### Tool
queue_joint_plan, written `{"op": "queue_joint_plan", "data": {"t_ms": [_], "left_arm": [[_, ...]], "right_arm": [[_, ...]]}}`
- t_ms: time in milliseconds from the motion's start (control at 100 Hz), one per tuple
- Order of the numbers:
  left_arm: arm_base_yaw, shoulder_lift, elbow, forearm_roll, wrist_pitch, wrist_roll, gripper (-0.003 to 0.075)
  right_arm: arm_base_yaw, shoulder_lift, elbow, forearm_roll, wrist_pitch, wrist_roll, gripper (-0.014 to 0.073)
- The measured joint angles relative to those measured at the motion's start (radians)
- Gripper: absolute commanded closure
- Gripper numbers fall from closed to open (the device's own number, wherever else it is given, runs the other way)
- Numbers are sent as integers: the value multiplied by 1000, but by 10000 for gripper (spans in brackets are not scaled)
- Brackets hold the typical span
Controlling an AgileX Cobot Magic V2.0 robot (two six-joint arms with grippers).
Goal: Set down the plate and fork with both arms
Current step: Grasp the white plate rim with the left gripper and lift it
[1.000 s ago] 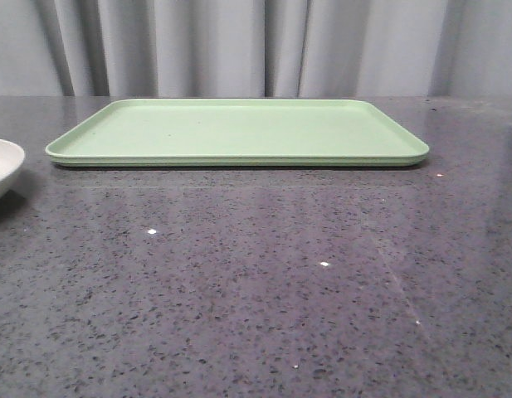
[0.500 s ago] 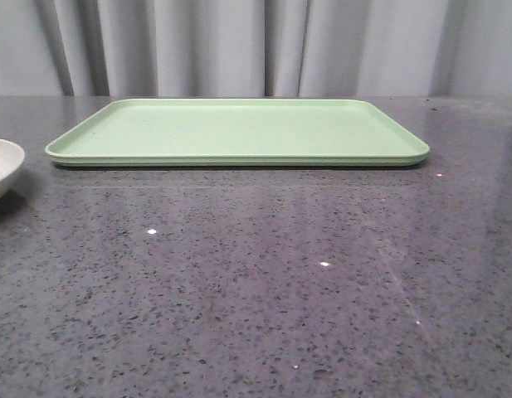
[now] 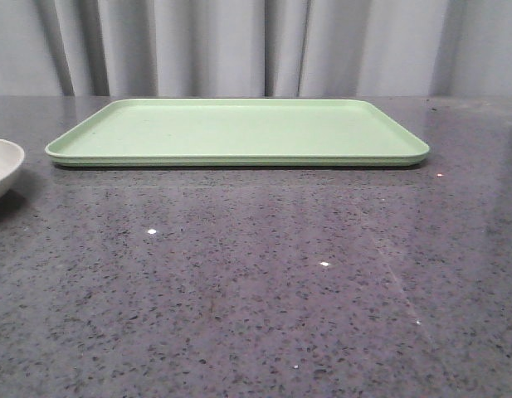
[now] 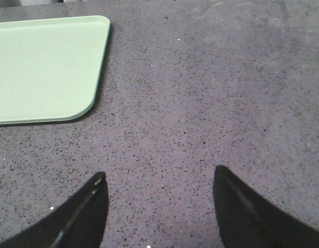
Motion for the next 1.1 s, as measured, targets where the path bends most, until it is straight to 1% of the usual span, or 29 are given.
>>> {"op": "queue_joint_plan", "data": {"t_ms": [80, 120, 220, 260, 290, 300, 470, 650, 700, 1100], "left_arm": [[0, 0, 0, 0, 0, 5, 308], [0, 0, 0, 0, 0, 7, 328], [0, 0, 0, 0, 2, 7, 407], [0, 0, 0, 0, 2, 7, 454], [0, 0, 0, 0, 4, 7, 474], [0, 0, 0, 0, 4, 7, 493], [0, 0, 0, 0, 18, 8, 629], [0, 0, -4, -2, 21, 8, 717], [0, 0, -6, -4, 21, 8, 732], [1, -2, -11, -59, 37, 71, 730]], "right_arm": [[0, 0, 0, 0, 0, 0, 138], [0, 0, 0, 0, 0, 0, 138], [0, 0, 0, 0, 0, 0, 138], [0, 0, 0, 0, 0, 0, 138], [0, 0, 0, 0, 0, 0, 138], [0, 0, 0, 0, 0, 0, 138], [0, 0, 0, 0, 0, 0, 138], [0, 0, 0, 0, 0, 0, 138], [0, 0, 0, 0, 0, 0, 138], [0, 0, 0, 0, 2, 0, 138]]}}
